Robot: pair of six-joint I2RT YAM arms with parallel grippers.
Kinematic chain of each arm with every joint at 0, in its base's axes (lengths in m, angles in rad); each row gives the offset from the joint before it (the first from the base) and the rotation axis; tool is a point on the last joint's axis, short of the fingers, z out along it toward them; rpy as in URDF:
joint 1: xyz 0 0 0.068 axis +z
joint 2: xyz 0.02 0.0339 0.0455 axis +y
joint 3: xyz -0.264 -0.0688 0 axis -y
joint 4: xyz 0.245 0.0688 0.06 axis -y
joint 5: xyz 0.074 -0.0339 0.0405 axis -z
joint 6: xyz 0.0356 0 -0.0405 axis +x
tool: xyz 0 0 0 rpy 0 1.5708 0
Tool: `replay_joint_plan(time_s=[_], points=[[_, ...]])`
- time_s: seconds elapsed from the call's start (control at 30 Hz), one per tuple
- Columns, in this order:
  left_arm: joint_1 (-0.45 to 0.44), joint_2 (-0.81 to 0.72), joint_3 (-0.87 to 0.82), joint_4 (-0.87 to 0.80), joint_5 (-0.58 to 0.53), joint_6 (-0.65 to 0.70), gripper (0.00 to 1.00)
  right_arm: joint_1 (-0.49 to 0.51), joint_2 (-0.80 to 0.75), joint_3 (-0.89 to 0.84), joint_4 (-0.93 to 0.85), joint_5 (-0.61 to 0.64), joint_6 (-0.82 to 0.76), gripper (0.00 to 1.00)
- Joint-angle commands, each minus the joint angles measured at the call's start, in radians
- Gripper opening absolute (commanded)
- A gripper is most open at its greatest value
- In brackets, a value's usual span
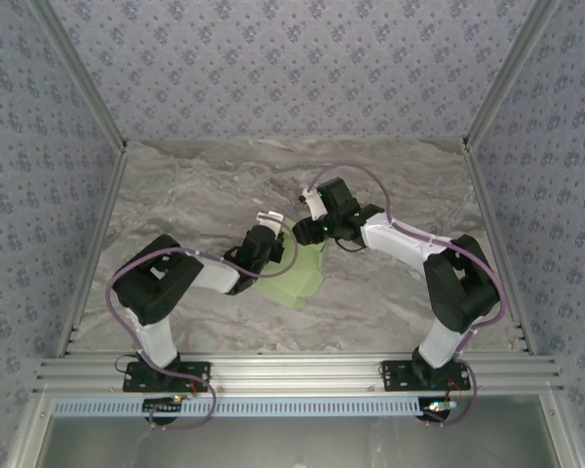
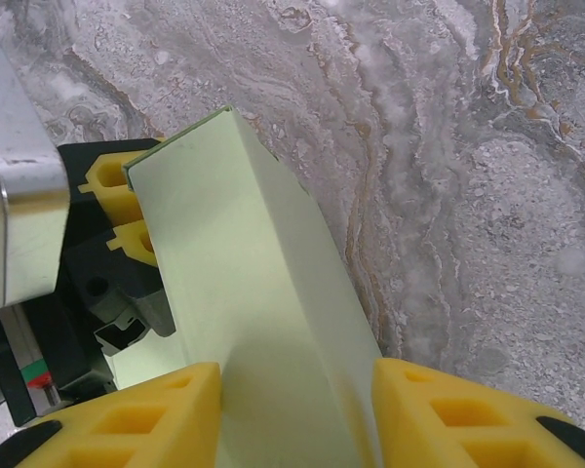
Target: Fold the paper box
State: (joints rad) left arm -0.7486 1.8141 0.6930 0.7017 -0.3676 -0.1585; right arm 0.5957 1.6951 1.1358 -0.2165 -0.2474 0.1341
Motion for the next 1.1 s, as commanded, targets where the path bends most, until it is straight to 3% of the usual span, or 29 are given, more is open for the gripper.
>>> replay_joint_plan(time_s=[0.0, 0.4, 0.57, 0.7, 0.9, 1.07], points=[[-0.009, 0.019, 0.013, -0.006, -0.038, -0.006, 0.14, 0.002, 0.002, 0.012, -0.078, 0.047, -0.002, 0.48], [-0.009, -0.022, -0.020, -0.013, -0.022, 0.013, 0.13, -0.062, -0.119, 0.139, -0.153, 0.083, -0.025, 0.63], [-0.010, -0.030, -0.007, -0.047, -0.034, 0.004, 0.13, -0.064, -0.235, -0.007, -0.145, 0.168, -0.023, 0.63], [-0.010, -0.032, -0.003, -0.054, -0.036, -0.004, 0.13, -0.028, -0.312, -0.186, -0.038, 0.242, 0.028, 0.63], [-0.011, -0.029, 0.000, -0.054, -0.038, -0.019, 0.12, 0.070, -0.293, -0.325, 0.114, 0.425, 0.080, 0.63], [-0.009, -0.035, 0.010, -0.069, -0.030, -0.023, 0.12, 0.087, -0.259, -0.355, 0.179, 0.452, 0.106, 0.61]])
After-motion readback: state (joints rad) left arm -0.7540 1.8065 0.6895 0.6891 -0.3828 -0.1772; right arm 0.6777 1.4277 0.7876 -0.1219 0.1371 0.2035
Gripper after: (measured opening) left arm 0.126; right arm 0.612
